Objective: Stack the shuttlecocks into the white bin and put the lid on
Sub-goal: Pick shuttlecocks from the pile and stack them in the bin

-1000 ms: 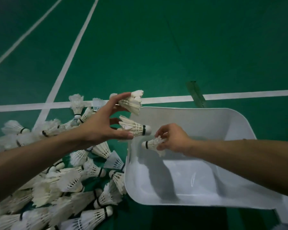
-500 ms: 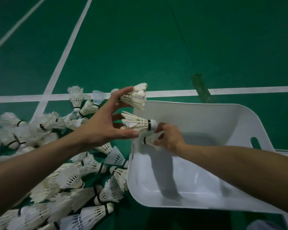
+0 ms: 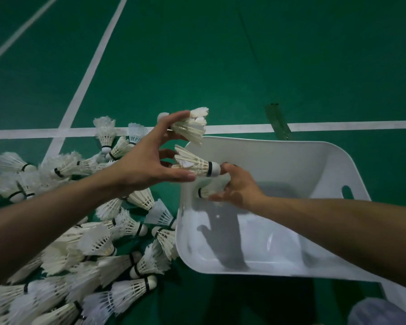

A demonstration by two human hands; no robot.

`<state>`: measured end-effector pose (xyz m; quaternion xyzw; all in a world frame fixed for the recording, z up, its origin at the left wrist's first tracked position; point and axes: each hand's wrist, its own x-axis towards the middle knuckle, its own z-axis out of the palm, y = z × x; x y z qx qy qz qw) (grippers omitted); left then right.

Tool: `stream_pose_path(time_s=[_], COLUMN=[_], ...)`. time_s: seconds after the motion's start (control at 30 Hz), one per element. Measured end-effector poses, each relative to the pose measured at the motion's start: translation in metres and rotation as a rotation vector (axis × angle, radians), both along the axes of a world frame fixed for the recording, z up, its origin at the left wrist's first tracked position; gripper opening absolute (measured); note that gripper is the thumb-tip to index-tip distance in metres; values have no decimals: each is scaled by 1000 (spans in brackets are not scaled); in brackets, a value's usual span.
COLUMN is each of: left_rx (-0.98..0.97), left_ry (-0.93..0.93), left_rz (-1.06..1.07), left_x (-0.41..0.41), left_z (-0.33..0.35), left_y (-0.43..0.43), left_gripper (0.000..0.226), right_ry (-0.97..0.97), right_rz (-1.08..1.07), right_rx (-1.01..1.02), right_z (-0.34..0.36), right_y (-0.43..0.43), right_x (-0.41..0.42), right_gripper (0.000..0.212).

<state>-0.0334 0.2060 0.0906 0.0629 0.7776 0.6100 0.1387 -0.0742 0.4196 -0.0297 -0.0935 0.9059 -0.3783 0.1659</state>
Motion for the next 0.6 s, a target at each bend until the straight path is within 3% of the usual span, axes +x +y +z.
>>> stream_pose_path(time_s=[0.07,0.2,0.33,0.47,0.6], left_rx=[-16,-159,-223,-222,-199], left_ry=[2,20,-11,-24,-10], left_rz=[-8,-57,-60,-36,-27], left_x=[0,4,9,10,10], left_z=[3,11,20,21,19], left_y=[1,9,19,30,41], left_gripper=[102,102,103,102,97], right_ry=[-37,10,101,149,185], right_rz=[-28,-35,7,203,261], right_rx=[-171,-161,-282,-217,-110], right_z=[14,51,87,116,117], right_y=[8,24,33,29,18], right_x=[6,17,28,35,37], right_gripper=[53,57,63,69,66])
